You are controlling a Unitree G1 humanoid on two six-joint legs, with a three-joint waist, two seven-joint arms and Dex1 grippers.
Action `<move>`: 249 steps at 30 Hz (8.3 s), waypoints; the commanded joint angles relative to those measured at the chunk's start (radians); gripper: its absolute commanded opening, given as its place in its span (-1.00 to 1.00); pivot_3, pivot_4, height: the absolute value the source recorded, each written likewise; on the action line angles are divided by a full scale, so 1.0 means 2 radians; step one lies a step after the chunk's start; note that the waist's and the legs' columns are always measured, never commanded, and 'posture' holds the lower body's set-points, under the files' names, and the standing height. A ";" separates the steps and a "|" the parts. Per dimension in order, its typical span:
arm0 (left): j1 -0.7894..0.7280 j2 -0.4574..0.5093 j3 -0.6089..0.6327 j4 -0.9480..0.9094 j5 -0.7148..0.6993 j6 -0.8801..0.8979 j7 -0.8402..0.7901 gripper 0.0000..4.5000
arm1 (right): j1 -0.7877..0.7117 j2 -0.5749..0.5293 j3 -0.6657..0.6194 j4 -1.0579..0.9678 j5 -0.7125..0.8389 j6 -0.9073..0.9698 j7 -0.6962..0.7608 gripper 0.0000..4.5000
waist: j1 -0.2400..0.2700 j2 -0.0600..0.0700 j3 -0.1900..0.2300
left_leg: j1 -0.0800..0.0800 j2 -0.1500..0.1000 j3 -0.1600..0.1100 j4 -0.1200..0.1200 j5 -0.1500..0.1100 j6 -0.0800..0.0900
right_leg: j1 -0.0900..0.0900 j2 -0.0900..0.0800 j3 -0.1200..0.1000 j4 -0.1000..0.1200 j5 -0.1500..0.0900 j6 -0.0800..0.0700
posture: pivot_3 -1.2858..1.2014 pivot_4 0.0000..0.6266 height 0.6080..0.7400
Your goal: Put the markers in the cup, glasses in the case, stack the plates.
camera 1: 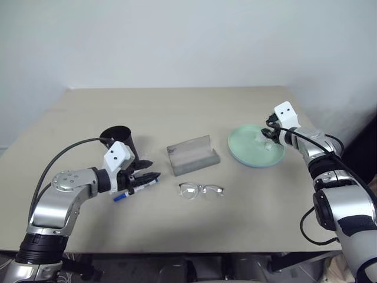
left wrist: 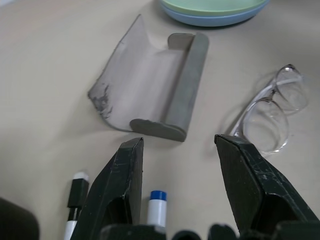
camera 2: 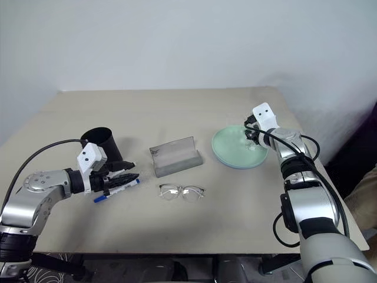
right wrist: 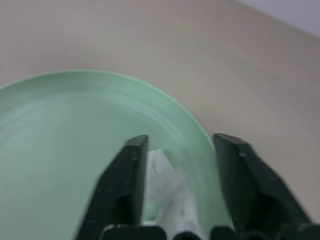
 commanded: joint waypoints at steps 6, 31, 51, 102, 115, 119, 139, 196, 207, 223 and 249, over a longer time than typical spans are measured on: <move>-0.079 -0.006 -0.052 0.003 0.025 -0.010 -0.022 0.04 | -0.034 -0.031 -0.014 -0.010 -0.003 -0.024 0.032 0.99 | 0.006 0.000 0.000 | 0.000 0.000 -0.001 0.000 0.002 0.000 | 0.000 0.003 0.003 0.000 0.000 0.000 | 0.03 -1.00 0.88; -0.332 -0.077 -0.257 0.173 0.181 -0.170 -0.222 0.04 | 0.128 -0.187 -0.035 -0.433 0.177 0.169 0.418 0.99 | 0.007 0.000 0.000 | -0.002 -0.001 -0.002 0.006 -0.002 0.009 | 0.000 0.005 0.008 0.000 -0.001 -0.002 | 0.03 -1.00 0.88; -0.341 -0.147 -0.312 0.233 0.262 -0.211 -0.219 0.04 | 0.200 -0.216 -0.047 -0.516 0.202 0.203 0.389 0.99 | 0.019 0.000 0.001 | -0.004 -0.001 -0.003 0.008 -0.004 0.011 | -0.001 0.005 0.009 0.000 -0.001 -0.002 | 0.03 -1.00 0.88; -0.476 -0.197 -0.228 0.402 0.264 -0.185 -0.135 -0.98 | 0.217 -0.210 -0.048 -0.541 0.221 0.216 0.340 1.00 | 0.019 -0.001 0.001 | -0.009 -0.001 -0.005 0.015 -0.006 0.014 | -0.001 0.004 0.007 0.000 0.001 0.001 | 0.03 -1.00 0.88; -0.491 -0.238 -0.244 0.573 0.343 -0.246 -0.005 -0.98 | 0.219 -0.208 -0.050 -0.550 0.226 0.219 0.334 1.00 | 0.019 -0.003 0.002 | -0.010 -0.001 -0.005 0.016 -0.007 0.016 | -0.002 0.004 0.008 0.000 0.001 0.002 | 0.03 -1.00 0.88; -0.489 -0.250 -0.239 0.597 0.355 -0.252 0.037 -0.98 | 0.221 -0.207 -0.050 -0.553 0.227 0.221 0.332 1.00 | 0.019 -0.003 0.002 | -0.010 -0.001 -0.005 0.016 -0.007 0.017 | -0.002 0.004 0.008 0.000 0.002 0.002 | 0.03 -1.00 0.88; -0.455 -0.275 -0.232 0.581 0.343 -0.250 -0.001 -0.98 | 0.224 -0.203 -0.046 -0.554 0.223 0.218 0.323 1.00 | 0.019 -0.003 0.002 | -0.010 -0.001 -0.005 0.016 -0.007 0.017 | -0.002 0.004 0.008 0.000 0.002 0.002 | 0.03 -1.00 0.88; -0.431 -0.244 -0.216 0.532 0.359 -0.289 -0.024 -0.99 | 0.215 -0.192 -0.035 -0.553 0.218 0.217 0.315 1.00 | 0.019 -0.003 0.002 | -0.010 -0.002 -0.004 0.018 -0.008 0.017 | -0.001 0.001 0.007 0.000 0.004 0.004 | 0.03 -1.00 0.88; -0.334 -0.196 -0.215 0.262 0.340 -0.172 -0.100 -0.99 | 0.202 -0.190 -0.025 -0.539 0.214 0.211 0.322 1.00 | 0.019 -0.003 0.002 | -0.011 -0.001 -0.004 0.018 -0.008 0.017 | -0.001 0.001 0.007 0.000 0.004 0.004 | 0.03 -1.00 0.88; -0.301 -0.052 -0.150 0.150 0.241 -0.046 -0.178 0.72 | 0.202 -0.186 -0.022 -0.535 0.214 0.209 0.325 1.00 | 0.018 -0.003 0.002 | -0.010 -0.001 -0.003 0.018 -0.007 0.014 | -0.002 0.001 0.007 0.000 0.004 0.004 | 0.03 -1.00 0.88; -0.219 0.007 -0.190 0.229 0.251 -0.066 -0.171 0.73 | 0.212 -0.181 -0.022 -0.548 0.216 0.215 0.321 1.00 | 0.019 -0.003 0.002 | -0.010 -0.002 -0.002 0.017 -0.007 0.014 | -0.003 -0.004 0.001 -0.001 0.004 0.004 | 0.03 -1.00 0.88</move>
